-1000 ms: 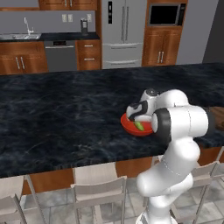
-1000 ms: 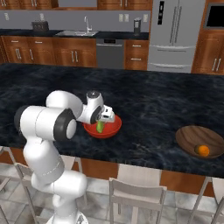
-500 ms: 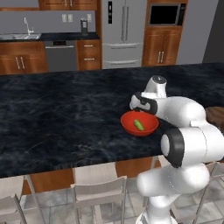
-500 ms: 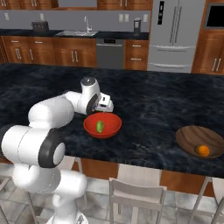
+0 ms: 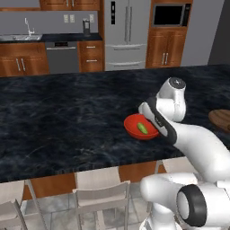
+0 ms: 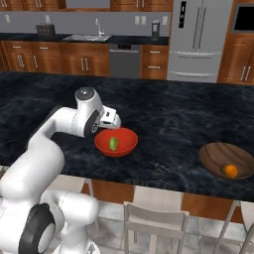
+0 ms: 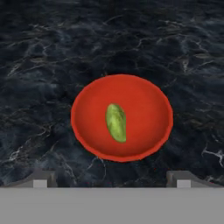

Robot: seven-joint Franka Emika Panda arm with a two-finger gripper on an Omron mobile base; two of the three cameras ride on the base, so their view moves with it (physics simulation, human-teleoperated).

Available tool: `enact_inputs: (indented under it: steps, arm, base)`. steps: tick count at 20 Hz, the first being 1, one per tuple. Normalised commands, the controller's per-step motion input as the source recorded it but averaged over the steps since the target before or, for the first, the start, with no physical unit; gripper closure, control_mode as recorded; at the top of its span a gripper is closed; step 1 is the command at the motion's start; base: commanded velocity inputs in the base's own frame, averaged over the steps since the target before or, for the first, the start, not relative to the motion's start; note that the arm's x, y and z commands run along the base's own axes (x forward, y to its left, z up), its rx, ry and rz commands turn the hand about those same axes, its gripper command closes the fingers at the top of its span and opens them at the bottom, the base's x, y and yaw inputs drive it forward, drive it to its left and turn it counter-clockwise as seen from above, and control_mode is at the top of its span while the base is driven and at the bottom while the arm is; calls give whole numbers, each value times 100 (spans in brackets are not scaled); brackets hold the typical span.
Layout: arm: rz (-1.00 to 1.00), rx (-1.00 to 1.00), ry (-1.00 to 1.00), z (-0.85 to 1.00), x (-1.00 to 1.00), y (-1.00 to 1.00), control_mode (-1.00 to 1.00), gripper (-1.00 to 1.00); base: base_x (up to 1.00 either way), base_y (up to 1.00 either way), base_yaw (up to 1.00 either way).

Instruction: Take the fruits from the plate on the dining counter and place two fruits in each bowl.

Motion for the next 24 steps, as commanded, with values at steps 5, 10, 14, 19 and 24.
enact_inputs:
  steps: [5,10,14,19,24]
  arm:
    - [0,0,5,39,-97,23,-100,-100]
    - [0,0,21,22,-37,7,-100,-100]
    - [0,0,12,25,-4,0,-100,-100]
    - [0,0,1,42,0,0,-100,-100]
    - [0,0,0,40,-10,0,-100,-100]
  base:
    - [0,0,0]
    - [0,0,0]
    - [0,0,0]
    - [0,0,0]
    - [0,0,0]
